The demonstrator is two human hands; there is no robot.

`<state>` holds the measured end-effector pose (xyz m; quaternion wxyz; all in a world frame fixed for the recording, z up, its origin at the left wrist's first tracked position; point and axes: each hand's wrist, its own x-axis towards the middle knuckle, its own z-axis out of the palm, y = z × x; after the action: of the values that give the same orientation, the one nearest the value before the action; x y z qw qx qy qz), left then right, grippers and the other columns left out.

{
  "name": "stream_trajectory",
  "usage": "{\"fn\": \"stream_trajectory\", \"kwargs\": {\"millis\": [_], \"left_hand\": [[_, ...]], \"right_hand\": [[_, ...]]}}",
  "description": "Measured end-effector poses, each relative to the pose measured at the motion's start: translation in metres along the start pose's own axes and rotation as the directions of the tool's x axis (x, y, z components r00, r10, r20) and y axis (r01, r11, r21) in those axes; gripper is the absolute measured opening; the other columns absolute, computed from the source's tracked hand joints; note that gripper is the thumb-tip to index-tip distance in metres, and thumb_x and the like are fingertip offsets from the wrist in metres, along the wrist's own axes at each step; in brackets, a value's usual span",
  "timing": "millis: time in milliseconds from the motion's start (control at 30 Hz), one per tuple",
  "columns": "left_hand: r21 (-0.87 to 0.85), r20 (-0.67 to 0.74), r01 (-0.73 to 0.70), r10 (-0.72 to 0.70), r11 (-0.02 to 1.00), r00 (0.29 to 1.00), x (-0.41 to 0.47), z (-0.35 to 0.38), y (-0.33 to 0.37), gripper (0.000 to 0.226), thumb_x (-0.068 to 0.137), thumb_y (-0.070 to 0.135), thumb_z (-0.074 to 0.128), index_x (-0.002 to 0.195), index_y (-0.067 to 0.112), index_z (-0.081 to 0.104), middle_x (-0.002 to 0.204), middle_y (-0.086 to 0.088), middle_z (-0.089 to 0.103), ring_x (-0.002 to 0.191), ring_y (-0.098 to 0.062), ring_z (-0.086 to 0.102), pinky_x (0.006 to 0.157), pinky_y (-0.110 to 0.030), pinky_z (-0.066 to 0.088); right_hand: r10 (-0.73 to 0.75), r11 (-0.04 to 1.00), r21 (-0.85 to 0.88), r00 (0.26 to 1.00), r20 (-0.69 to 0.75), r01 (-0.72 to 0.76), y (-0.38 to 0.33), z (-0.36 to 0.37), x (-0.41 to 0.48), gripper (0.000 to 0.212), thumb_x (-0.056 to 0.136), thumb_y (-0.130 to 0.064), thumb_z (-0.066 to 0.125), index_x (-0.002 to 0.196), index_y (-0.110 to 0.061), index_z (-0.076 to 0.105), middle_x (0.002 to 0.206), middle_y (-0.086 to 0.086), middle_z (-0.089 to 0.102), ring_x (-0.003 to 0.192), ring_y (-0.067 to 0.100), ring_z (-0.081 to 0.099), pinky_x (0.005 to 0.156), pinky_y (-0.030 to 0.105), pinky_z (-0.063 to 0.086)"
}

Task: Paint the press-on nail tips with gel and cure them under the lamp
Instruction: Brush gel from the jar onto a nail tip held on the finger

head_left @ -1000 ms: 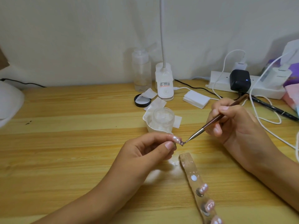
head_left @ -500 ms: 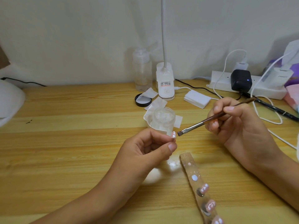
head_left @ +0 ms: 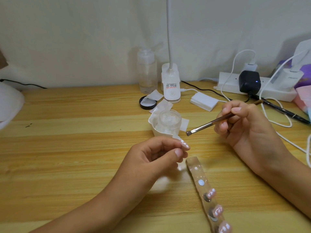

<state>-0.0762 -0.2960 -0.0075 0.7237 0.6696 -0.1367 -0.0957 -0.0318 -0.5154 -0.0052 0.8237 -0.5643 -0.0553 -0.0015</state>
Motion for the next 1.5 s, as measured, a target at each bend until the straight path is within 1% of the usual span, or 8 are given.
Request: {"fn": "stream_trajectory", "kwargs": {"millis": [433,700,867,1033,1133,1233,1333,1500], "left_hand": [[-0.026,-0.001,-0.002,0.002,1.0,1.0,0.0003,0.0004,0.0,0.015,0.081,0.014,0.062,0.079,0.022,0.075,0.07,0.005,0.069,0.063,-0.002,0.062,0.068,-0.014,0.048],[-0.019,0.0,-0.009,0.009,1.0,1.0,0.0007,0.0001,0.0006,0.015,0.081,0.014,0.062,0.079,0.023,0.074,0.069,0.008,0.068,0.063,-0.003,0.061,0.068,-0.014,0.049],[-0.008,-0.005,-0.01,0.01,1.0,1.0,0.0009,0.0002,0.0004,0.015,0.08,0.014,0.062,0.078,0.022,0.075,0.068,0.007,0.067,0.063,-0.001,0.06,0.066,-0.013,0.047],[-0.022,-0.005,0.003,-0.003,1.0,1.0,0.0008,-0.0001,-0.0004,0.013,0.079,0.016,0.064,0.079,0.023,0.075,0.071,0.008,0.07,0.064,-0.001,0.062,0.065,-0.012,0.047],[-0.021,-0.007,0.025,-0.025,0.999,1.0,0.0005,-0.0006,-0.0006,0.007,0.075,0.022,0.071,0.08,0.025,0.075,0.073,0.003,0.072,0.068,-0.002,0.063,0.066,-0.012,0.048],[-0.019,-0.02,0.042,-0.043,0.999,0.999,-0.0001,-0.0015,-0.0007,0.014,0.068,0.032,0.077,0.081,0.027,0.075,0.083,0.0,0.075,0.076,-0.004,0.067,0.067,-0.012,0.049],[-0.021,-0.011,0.036,-0.036,0.999,0.999,0.0004,-0.0016,-0.0008,0.012,0.074,0.023,0.077,0.084,0.029,0.075,0.086,-0.002,0.076,0.08,-0.006,0.068,0.069,-0.013,0.05],[-0.036,0.009,0.023,-0.023,0.999,1.0,-0.0006,-0.0009,0.0001,0.012,0.077,0.017,0.07,0.08,0.028,0.072,0.083,-0.004,0.075,0.073,-0.006,0.065,0.07,-0.016,0.05]], "right_hand": [[-0.022,0.997,-0.078,0.995,0.098,0.03,-0.0001,0.0014,-0.0034,0.026,0.083,-0.019,0.044,0.067,-0.022,0.063,0.055,0.002,0.053,0.055,0.013,0.051,0.058,0.021,0.047],[-0.051,0.996,-0.069,0.998,-0.021,0.05,0.0027,-0.0013,0.0006,0.026,0.081,-0.017,0.047,0.064,-0.023,0.066,0.059,0.001,0.054,0.053,0.01,0.053,0.054,0.019,0.047],[-0.021,0.996,-0.083,0.998,0.066,0.027,0.0026,-0.0009,-0.0016,0.025,0.084,-0.019,0.046,0.067,-0.023,0.064,0.054,0.001,0.052,0.054,0.012,0.05,0.056,0.021,0.047],[-0.028,0.997,-0.078,0.997,-0.066,0.023,0.0043,0.0004,0.0006,0.018,0.08,-0.017,0.05,0.067,-0.016,0.063,0.057,-0.001,0.053,0.051,0.011,0.052,0.052,0.02,0.047],[-0.022,0.999,-0.038,0.995,-0.094,0.019,0.0027,-0.0001,0.0013,0.022,0.08,-0.018,0.051,0.063,-0.019,0.066,0.059,-0.002,0.053,0.05,0.009,0.052,0.052,0.019,0.047],[-0.015,1.0,-0.008,0.998,-0.058,0.014,0.0014,0.0,0.0009,0.024,0.08,-0.018,0.049,0.063,-0.02,0.065,0.06,-0.001,0.053,0.051,0.009,0.052,0.053,0.019,0.047],[-0.015,1.0,0.005,1.0,-0.011,0.015,-0.0001,0.0006,-0.0003,0.024,0.081,-0.019,0.046,0.065,-0.019,0.064,0.059,0.0,0.051,0.053,0.01,0.051,0.056,0.02,0.047],[-0.014,0.999,-0.044,0.999,0.047,0.016,-0.0008,0.0029,-0.0027,0.023,0.081,-0.019,0.044,0.066,-0.02,0.062,0.055,0.002,0.051,0.055,0.014,0.05,0.059,0.023,0.045]]}}
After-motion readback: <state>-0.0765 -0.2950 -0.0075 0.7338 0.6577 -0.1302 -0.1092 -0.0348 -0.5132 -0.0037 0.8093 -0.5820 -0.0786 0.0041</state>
